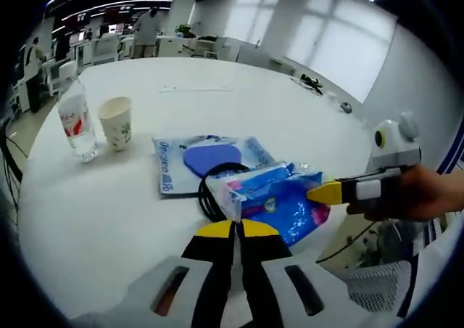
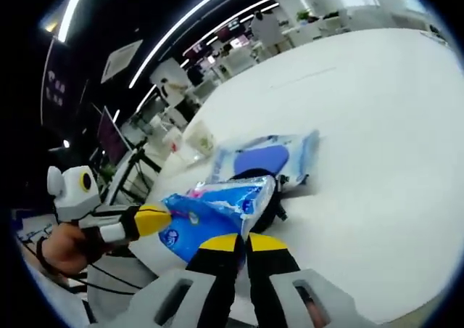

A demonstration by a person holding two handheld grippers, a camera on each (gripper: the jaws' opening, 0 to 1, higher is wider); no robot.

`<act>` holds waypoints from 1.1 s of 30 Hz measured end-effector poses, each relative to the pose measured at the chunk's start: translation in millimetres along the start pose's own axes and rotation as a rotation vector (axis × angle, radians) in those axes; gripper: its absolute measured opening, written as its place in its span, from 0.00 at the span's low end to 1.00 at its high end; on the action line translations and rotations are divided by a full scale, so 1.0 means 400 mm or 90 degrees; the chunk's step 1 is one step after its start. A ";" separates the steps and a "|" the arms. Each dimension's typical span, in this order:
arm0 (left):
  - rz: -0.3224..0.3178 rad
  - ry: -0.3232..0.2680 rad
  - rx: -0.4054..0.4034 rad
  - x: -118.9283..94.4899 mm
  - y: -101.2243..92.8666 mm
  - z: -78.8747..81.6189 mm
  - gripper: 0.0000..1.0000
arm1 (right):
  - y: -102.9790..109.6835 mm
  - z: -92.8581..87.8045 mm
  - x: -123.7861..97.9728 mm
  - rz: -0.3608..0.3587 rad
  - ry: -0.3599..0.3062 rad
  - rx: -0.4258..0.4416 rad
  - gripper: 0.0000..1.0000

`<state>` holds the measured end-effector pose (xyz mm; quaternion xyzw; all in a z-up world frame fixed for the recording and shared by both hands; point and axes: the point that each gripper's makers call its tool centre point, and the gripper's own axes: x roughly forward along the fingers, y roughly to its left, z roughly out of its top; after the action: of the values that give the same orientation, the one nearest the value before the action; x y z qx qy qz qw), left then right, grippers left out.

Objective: Arrange the tabletop items into an orderly group along one side of the table until the central work area is clear of visible clutter.

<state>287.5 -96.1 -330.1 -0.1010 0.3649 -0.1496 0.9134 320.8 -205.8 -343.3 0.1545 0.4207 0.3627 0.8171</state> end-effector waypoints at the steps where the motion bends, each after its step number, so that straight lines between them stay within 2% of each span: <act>1: -0.002 0.000 0.002 0.007 -0.004 0.005 0.00 | -0.005 0.005 0.001 -0.003 -0.003 0.003 0.01; 10: -0.023 -0.005 0.005 0.078 -0.017 0.071 0.00 | -0.065 0.060 -0.006 -0.022 -0.023 0.014 0.02; 19: -0.030 -0.010 0.016 0.133 -0.029 0.132 0.00 | -0.102 0.104 0.011 -0.028 -0.035 0.015 0.03; 24: -0.031 -0.009 0.013 0.179 -0.008 0.161 0.00 | -0.134 0.129 0.024 -0.035 -0.035 0.022 0.03; 33: -0.033 -0.013 0.020 0.256 -0.010 0.225 0.00 | -0.200 0.221 0.043 -0.047 -0.064 0.036 0.03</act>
<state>419.9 -128.7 -330.0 -0.0973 0.3505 -0.1780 0.9143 435.2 -243.9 -345.0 0.1801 0.3946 0.3122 0.8452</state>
